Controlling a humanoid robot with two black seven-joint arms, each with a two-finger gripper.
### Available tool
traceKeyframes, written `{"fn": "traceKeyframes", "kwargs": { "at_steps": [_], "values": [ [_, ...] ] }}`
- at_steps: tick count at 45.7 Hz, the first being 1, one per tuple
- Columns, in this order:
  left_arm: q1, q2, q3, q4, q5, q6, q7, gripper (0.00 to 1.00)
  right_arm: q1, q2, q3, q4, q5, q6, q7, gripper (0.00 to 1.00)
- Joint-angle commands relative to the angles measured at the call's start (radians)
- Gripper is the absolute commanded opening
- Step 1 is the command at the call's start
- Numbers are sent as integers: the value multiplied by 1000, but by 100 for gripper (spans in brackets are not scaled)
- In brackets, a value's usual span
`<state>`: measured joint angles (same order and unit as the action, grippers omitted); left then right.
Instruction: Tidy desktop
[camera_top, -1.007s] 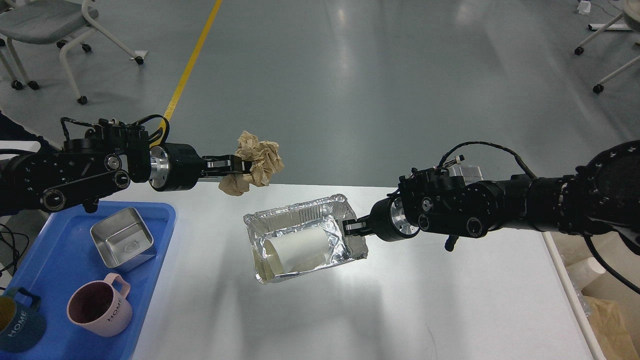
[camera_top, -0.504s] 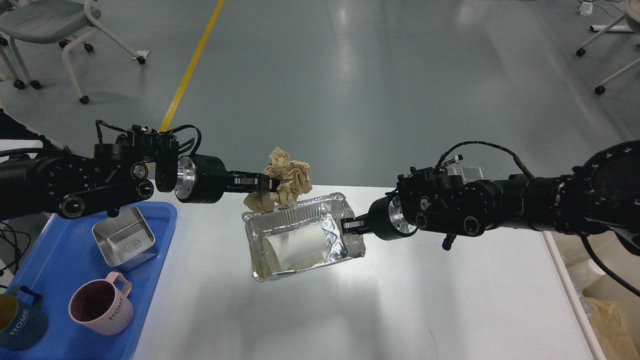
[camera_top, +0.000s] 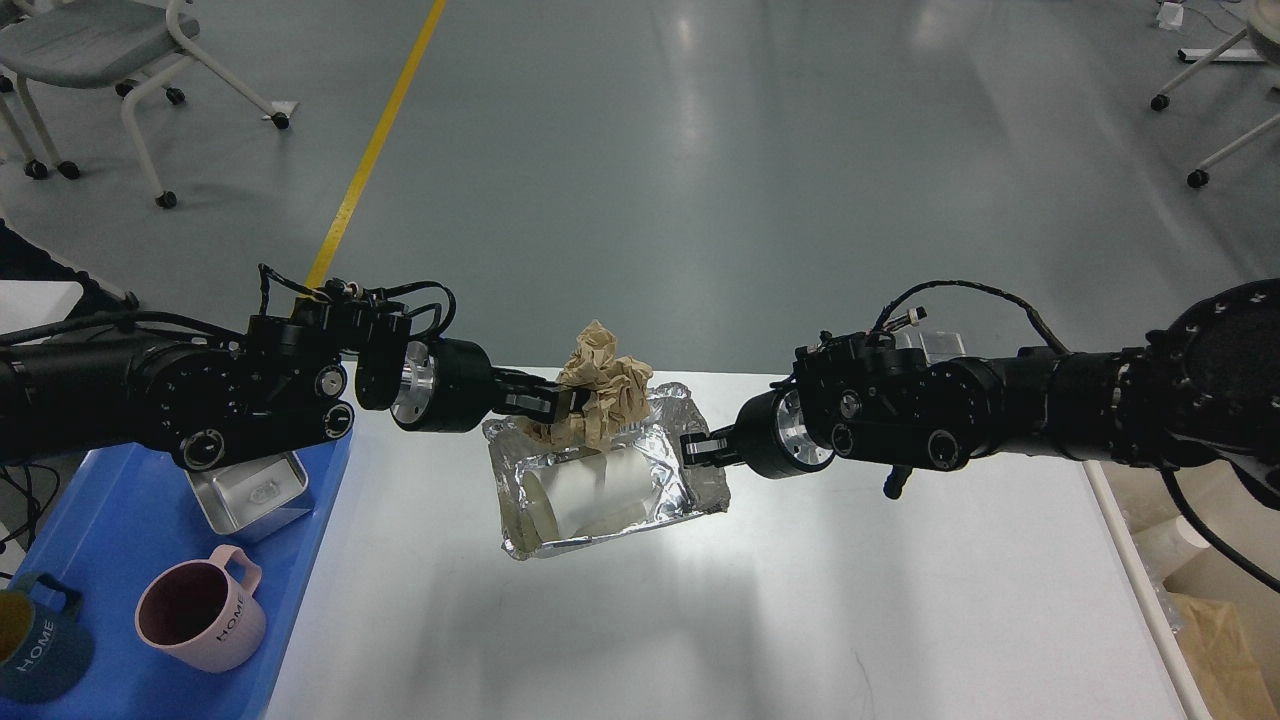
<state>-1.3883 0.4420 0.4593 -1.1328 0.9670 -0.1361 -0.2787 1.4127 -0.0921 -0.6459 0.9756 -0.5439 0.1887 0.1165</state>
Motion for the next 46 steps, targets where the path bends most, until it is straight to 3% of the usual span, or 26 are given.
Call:
{"fn": "traceKeyframes", "kwargs": {
  "at_steps": [1, 11, 18, 20, 24, 33, 46],
  "values": [
    [0, 0, 5, 1, 39, 4, 3, 2, 2, -1, 0, 0, 12, 0, 0, 0],
    [0, 11, 41, 4, 65, 6, 1, 3, 3, -6, 2, -2, 13, 2, 0, 0],
    [-2, 18, 70, 4, 78, 3, 0, 10, 3, -9, 3, -2, 21, 2, 0, 0],
    [-2, 18, 78, 4, 78, 0, -2, 15, 3, -9, 3, -2, 21, 2, 0, 0],
    [-2, 18, 79, 4, 78, 0, 3, 40, 3, -9, 3, -2, 21, 2, 0, 0],
    [-9, 21, 61, 4, 58, 0, -2, 76, 2, -15, 3, -2, 22, 2, 0, 0],
    [-11, 63, -19, 4, 33, -11, -2, 92, 2, -14, 9, -3, 39, 2, 0, 0]
  ]
}}
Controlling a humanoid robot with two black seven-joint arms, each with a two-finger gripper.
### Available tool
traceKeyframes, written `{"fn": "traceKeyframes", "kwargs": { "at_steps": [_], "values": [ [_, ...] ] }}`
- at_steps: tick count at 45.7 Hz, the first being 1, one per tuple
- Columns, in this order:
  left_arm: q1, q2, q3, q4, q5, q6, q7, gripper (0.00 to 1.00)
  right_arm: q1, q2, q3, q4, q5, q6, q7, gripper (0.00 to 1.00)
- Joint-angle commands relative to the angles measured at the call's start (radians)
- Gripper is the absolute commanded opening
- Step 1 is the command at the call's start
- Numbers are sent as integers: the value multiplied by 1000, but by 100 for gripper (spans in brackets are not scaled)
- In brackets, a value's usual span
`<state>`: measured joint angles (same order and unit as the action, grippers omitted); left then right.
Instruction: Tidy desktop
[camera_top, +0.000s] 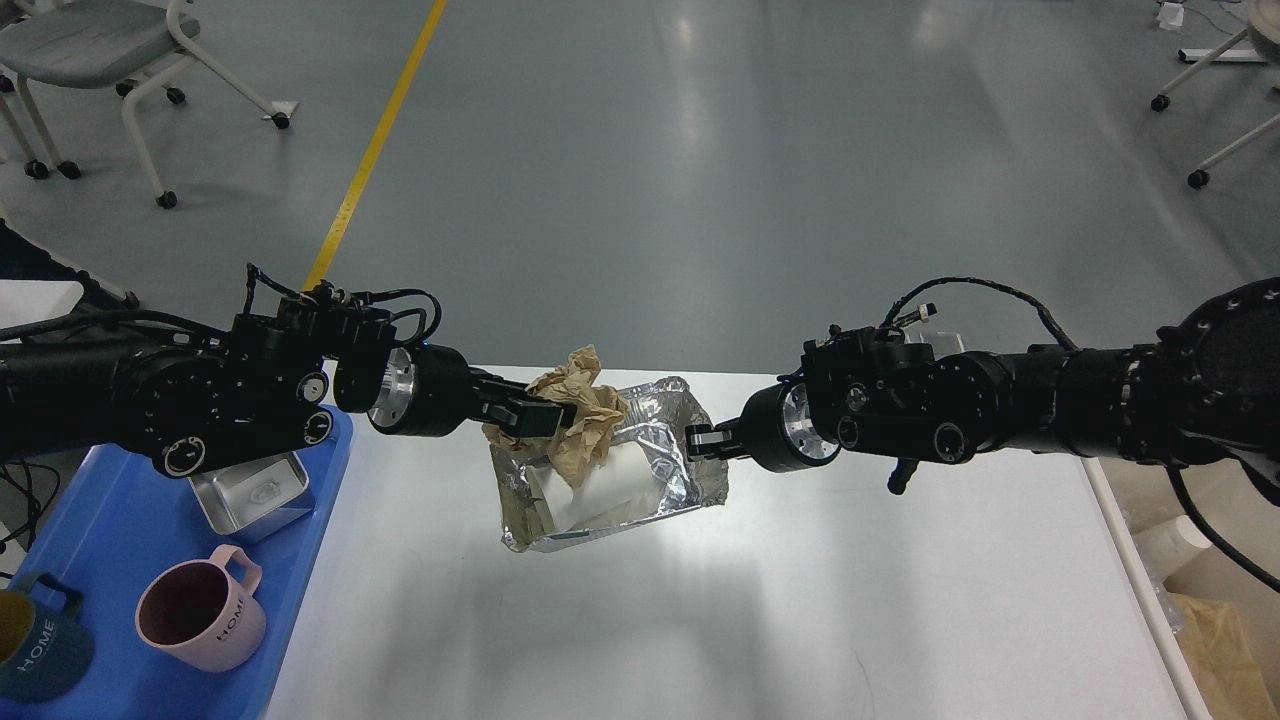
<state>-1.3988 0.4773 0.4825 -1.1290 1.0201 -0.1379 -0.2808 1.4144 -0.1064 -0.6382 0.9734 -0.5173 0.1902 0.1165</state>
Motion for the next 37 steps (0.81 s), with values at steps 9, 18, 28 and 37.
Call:
{"fn": "traceKeyframes", "kwargs": {
  "at_steps": [9, 18, 28, 37],
  "values": [
    [-11, 60, -73, -1, -68, -35, 3, 96, 0, 2, 3, -1, 16, 0, 0, 0],
    [-9, 113, -128, 0, -112, -55, 0, 96, 0, -4, 6, -2, 17, 0, 2, 0],
    [23, 225, -245, 12, -281, -66, 0, 96, -2, -30, 15, -16, 83, -3, 12, 0],
    [127, 339, -355, 25, -523, -49, -5, 96, -5, -82, 44, -9, 89, -12, 12, 0]
  ]
}}
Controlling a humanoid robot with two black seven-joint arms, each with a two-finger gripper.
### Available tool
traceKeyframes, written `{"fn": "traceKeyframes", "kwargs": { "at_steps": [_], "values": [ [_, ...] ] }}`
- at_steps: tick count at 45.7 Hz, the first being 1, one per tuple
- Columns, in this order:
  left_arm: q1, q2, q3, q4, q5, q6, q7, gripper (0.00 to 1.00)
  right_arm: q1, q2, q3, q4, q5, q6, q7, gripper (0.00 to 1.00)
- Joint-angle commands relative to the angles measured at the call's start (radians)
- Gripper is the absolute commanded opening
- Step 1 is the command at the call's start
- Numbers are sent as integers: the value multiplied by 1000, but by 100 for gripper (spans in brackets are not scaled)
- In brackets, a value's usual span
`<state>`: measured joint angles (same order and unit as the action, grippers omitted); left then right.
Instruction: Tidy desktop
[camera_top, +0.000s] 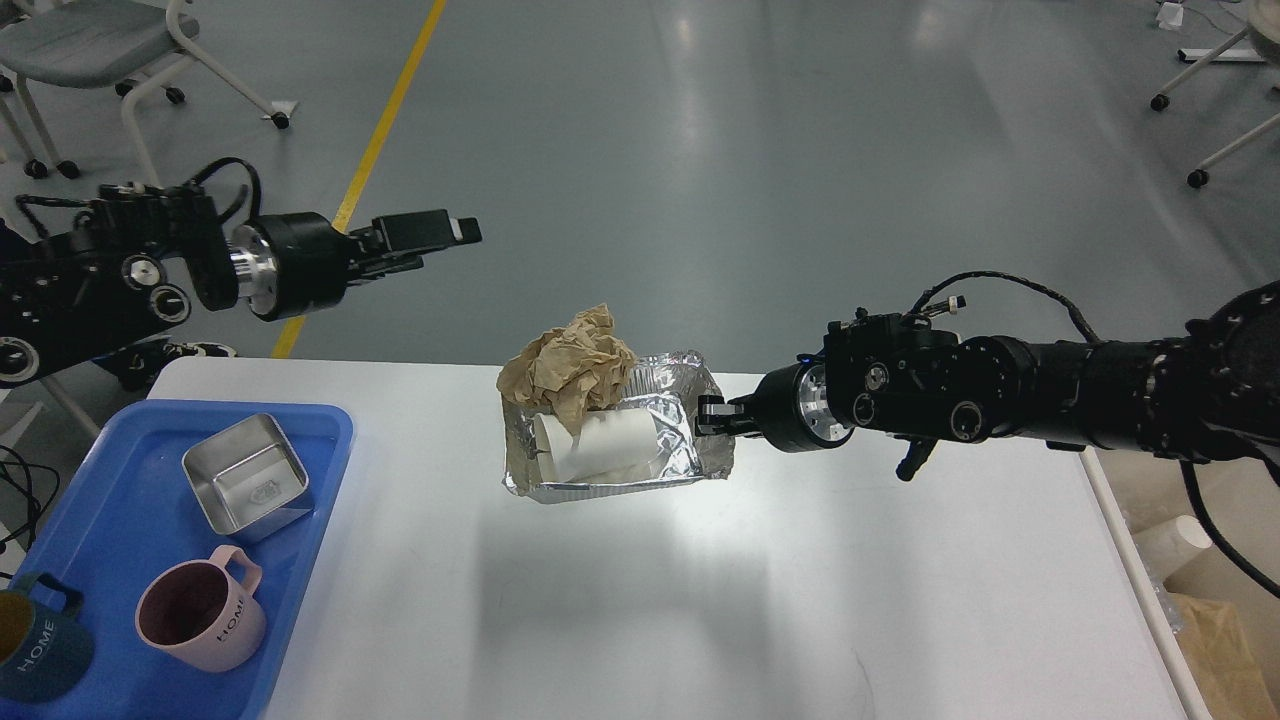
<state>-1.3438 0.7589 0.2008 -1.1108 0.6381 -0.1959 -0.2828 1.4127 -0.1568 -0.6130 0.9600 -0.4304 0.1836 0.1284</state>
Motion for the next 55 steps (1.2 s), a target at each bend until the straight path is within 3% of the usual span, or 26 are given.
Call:
{"fn": "traceKeyframes", "kwargs": {
  "at_steps": [1, 6, 10, 18, 27, 36, 55],
  "values": [
    [92, 68, -95, 6, -168, 12, -4, 96, -3, -38, 22, 5, 2, -7, 0, 0],
    [214, 117, -240, 8, -302, 44, -7, 96, -9, -70, 30, 3, 32, -7, 0, 0],
    [389, 123, -423, 8, -402, 70, -22, 96, -18, -125, 33, 3, 50, -9, 2, 0],
    [727, 54, -822, 8, -437, 108, -32, 96, -43, -234, 41, 8, 62, -10, 2, 0],
    [957, -29, -1127, 8, -439, 102, -27, 96, -60, -345, 44, 8, 116, -13, 0, 0],
    [1052, -147, -1273, 8, -437, 102, -26, 96, -92, -490, 64, 13, 147, -12, 7, 0],
    [1065, -334, -1405, 51, -439, 73, -30, 96, -247, -770, 153, 19, 199, -1, 16, 0]
  ]
}}
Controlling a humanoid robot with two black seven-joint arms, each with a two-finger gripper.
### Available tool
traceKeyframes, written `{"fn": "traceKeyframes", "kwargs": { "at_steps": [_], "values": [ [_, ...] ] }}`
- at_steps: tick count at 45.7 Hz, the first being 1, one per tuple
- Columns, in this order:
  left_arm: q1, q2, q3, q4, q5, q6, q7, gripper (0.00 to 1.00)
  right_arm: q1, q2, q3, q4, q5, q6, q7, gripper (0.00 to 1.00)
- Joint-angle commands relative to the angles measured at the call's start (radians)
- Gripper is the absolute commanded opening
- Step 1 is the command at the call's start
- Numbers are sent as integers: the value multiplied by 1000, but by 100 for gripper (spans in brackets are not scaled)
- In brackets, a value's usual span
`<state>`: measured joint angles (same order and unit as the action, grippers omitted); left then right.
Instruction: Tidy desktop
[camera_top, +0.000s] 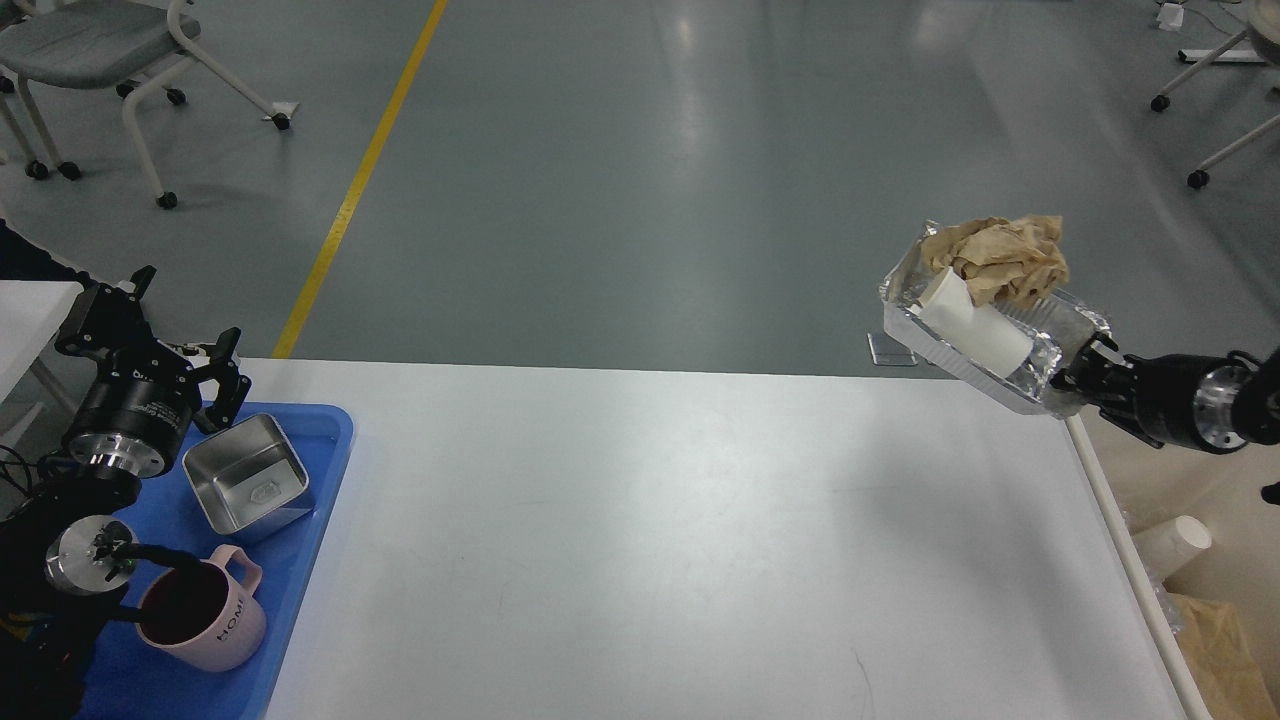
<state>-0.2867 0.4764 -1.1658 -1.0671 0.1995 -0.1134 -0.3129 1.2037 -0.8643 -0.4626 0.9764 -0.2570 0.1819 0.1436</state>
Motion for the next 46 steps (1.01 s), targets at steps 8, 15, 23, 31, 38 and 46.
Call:
{"fn": "traceKeyframes", "kwargs": {
  "at_steps": [8, 15, 23, 31, 38, 46],
  "values": [
    [12, -78, -52, 7, 0, -31, 0, 96, -90, -162, 2, 1, 77, 8, 25, 0],
    [29, -82, -80, 10, 0, -41, -2, 96, -159, -186, 4, -11, 139, 8, 30, 0],
    [35, -82, -83, 10, -2, -41, -2, 96, -231, -196, 2, -45, 197, 5, 18, 0],
    [47, -82, -83, 10, -2, -29, -5, 96, -325, -180, -1, -166, 314, 10, 10, 0],
    [44, -84, -84, 10, -2, -25, -6, 96, -411, -133, 1, -271, 369, 10, 10, 38],
    [29, -85, -81, 12, -2, 12, -5, 96, -460, -98, 2, -327, 371, 7, 13, 100]
  ]
}}
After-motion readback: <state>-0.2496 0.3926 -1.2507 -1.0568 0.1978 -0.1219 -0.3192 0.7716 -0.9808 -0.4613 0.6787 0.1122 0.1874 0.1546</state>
